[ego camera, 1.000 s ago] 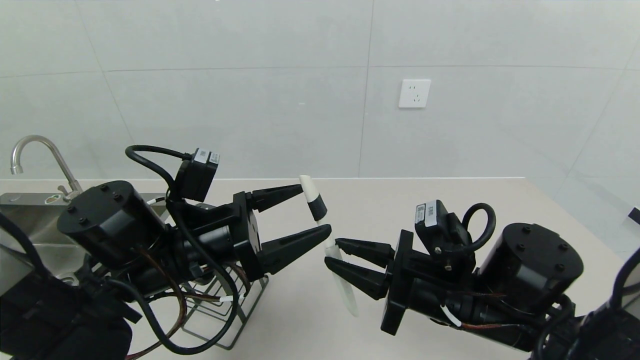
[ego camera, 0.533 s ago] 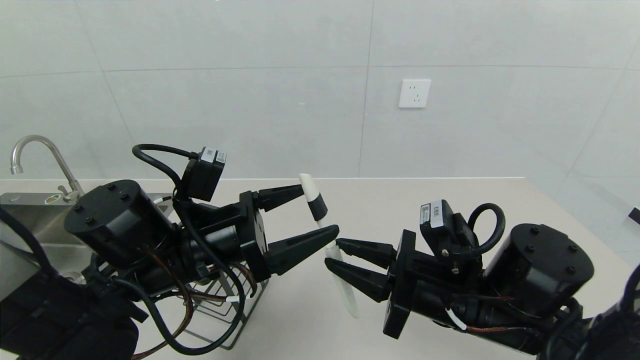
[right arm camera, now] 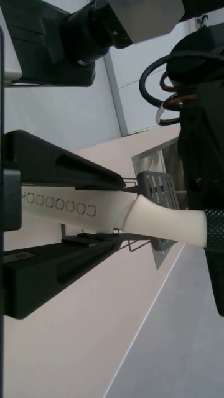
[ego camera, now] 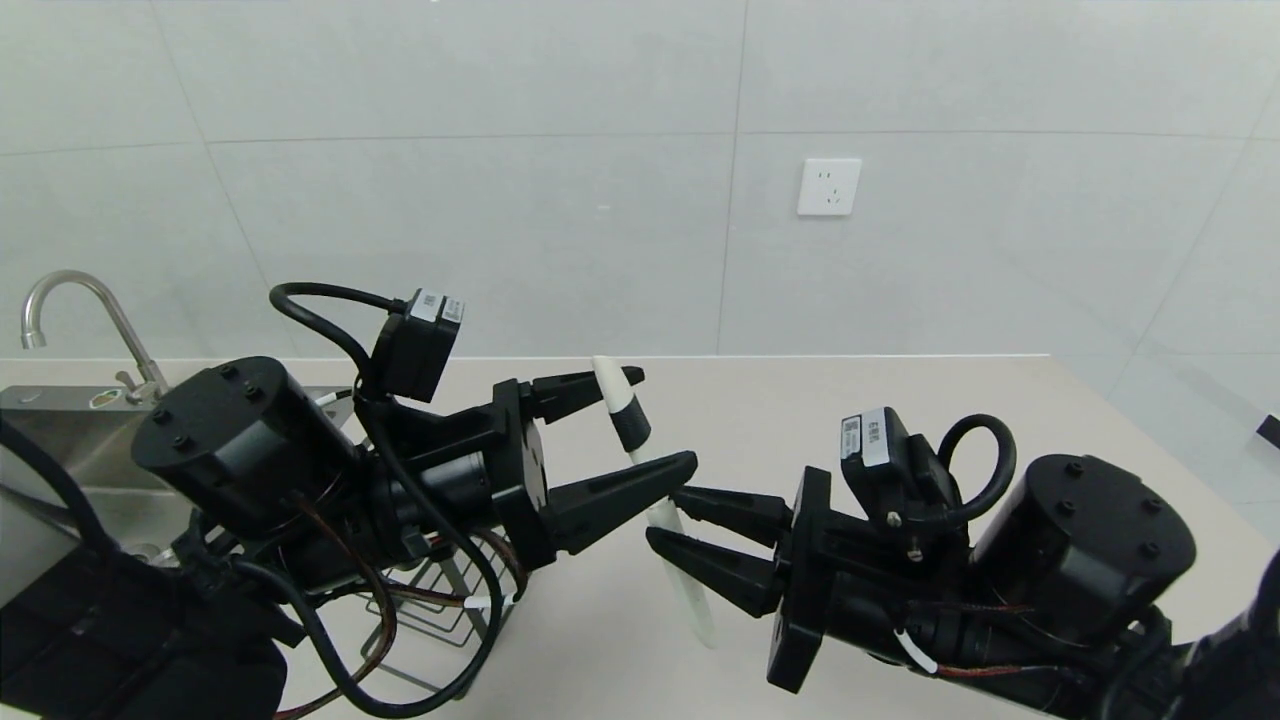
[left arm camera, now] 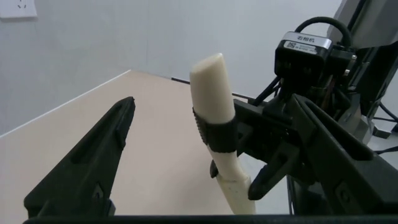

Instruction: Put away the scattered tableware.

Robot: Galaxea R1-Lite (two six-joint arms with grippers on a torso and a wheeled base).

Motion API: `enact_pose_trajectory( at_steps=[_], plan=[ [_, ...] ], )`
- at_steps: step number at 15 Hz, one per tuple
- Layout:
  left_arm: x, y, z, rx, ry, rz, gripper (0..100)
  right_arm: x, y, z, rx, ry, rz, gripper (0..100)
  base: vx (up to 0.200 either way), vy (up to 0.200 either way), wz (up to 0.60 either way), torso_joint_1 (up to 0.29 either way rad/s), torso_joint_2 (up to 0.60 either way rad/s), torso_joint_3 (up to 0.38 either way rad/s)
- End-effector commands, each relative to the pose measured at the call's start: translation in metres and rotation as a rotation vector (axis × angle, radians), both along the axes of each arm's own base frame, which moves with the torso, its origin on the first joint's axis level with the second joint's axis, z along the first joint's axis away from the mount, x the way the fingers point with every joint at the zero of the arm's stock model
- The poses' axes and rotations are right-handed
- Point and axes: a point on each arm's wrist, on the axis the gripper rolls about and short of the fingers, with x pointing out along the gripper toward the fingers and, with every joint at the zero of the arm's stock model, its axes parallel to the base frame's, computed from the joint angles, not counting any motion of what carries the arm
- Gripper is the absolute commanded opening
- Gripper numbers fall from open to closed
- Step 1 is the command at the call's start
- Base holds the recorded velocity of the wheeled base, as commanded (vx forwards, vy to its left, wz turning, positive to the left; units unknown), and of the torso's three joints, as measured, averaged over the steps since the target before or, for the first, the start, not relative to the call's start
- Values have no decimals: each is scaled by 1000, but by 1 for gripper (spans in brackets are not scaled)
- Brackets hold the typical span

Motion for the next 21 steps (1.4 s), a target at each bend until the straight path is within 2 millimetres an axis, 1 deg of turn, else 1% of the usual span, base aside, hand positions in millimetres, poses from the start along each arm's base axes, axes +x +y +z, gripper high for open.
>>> enact_pose_trajectory(
  at_steps=[1,3,4,5,6,7,8,9,10,11,12,13,14,15,16,17,18,19,21],
  plan=[
    [-2,-1,2,-5,-6,-5,0,0,0,2,7,-5,0,0,0,0,0,0,0,0],
    [-1,-2,5,-12,-20,-9,0,4,4,7,28,-21,0,0,0,0,0,0,0,0],
    [-4,-3,7,-18,-28,-16,0,9,9,11,49,-38,-3,0,0,0,0,0,0,0],
    [-5,-3,10,-22,-34,-18,0,12,13,11,56,-42,-3,0,0,0,0,0,0,0],
    [-6,-2,13,-29,-45,-17,0,17,18,6,49,-35,-4,0,0,0,0,0,0,0],
    [-7,-1,15,-33,-50,-17,0,18,19,2,39,-26,-3,100,0,0,0,0,0,0],
    [-8,0,15,-33,-50,-13,0,21,23,-2,41,-9,-2,100,0,0,0,0,0,0],
    [-7,2,15,-32,-50,-5,0,22,24,0,48,-9,-5,100,0,0,0,0,0,0],
    [-6,3,15,-32,-51,3,0,23,22,0,48,-10,-9,100,0,0,0,0,0,0],
    [-4,5,15,-36,-48,33,0,20,14,8,60,-25,-21,100,0,0,0,0,0,0],
    [-3,6,15,-39,-46,48,0,17,11,11,62,-26,-21,100,0,0,0,0,0,0],
    [-2,7,15,-42,-48,73,0,6,-2,15,58,-21,-38,100,0,0,0,0,0,0],
    [-1,8,15,-41,-54,80,0,0,-9,18,60,-17,-58,100,0,0,0,0,0,0],
    [1,11,15,-31,-79,100,0,-9,-24,20,55,-5,-92,100,0,0,0,0,0,0],
    [3,14,13,-15,-115,127,0,-18,-44,22,47,4,-128,100,0,0,0,0,0,0],
    [4,17,13,-6,-137,146,0,-24,-63,23,41,7,-175,100,0,0,0,0,0,0],
    [4,18,14,-3,-150,153,0,-26,-76,24,41,6,-210,100,0,0,0,0,0,0],
    [0,21,19,-9,-189,172,0,-30,-102,26,47,-2,-300,100,0,0,0,0,0,0],
    [-12,29,27,-26,-208,195,0,-42,-137,29,61,-23,-433,100,0,0,0,0,0,0]
  ],
)
